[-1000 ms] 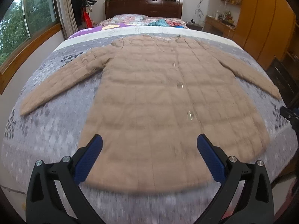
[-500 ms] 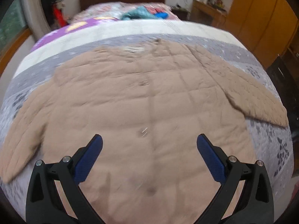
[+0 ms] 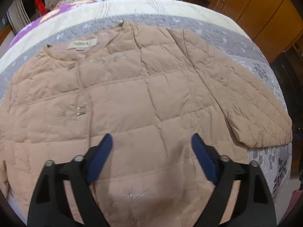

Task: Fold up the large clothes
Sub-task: 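Reach the right tool to a coat sleeve cuff and grasp it, then fold the held sleeve across the coat body with the right tool, release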

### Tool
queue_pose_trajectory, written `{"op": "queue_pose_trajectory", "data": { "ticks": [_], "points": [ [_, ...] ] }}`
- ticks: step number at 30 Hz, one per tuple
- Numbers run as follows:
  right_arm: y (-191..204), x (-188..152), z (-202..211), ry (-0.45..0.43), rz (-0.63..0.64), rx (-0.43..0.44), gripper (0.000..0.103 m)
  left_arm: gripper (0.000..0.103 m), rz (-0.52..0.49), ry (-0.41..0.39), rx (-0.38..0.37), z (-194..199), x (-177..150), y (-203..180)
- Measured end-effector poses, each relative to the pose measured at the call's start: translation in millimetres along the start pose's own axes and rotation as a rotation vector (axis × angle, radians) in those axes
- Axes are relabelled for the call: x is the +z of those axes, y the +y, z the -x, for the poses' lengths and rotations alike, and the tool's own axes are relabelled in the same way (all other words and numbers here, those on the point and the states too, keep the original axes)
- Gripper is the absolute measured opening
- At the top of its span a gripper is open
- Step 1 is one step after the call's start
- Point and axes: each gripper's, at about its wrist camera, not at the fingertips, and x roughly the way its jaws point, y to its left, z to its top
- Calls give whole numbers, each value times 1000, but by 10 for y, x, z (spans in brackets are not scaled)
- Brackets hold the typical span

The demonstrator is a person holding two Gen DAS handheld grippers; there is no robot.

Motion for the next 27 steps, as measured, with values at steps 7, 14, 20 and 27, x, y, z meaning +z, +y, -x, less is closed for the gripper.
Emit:
{"op": "queue_pose_trajectory", "data": {
  "ticks": [7,14,20,27],
  "points": [
    [-141,18,-271,41,-45,49,64,81,8,-3,-20,-105,-6,36],
    [58,-16,-57,-43,5,88,8,81,11,-22,-50,-102,-14,116],
    [682,-128,333,-138,124,261,7,81,22,-44,-103,62,-58,245],
    [1801,-338,301,-113,332,382,7,81,53,-86,-110,311,-175,441]
  ]
}}
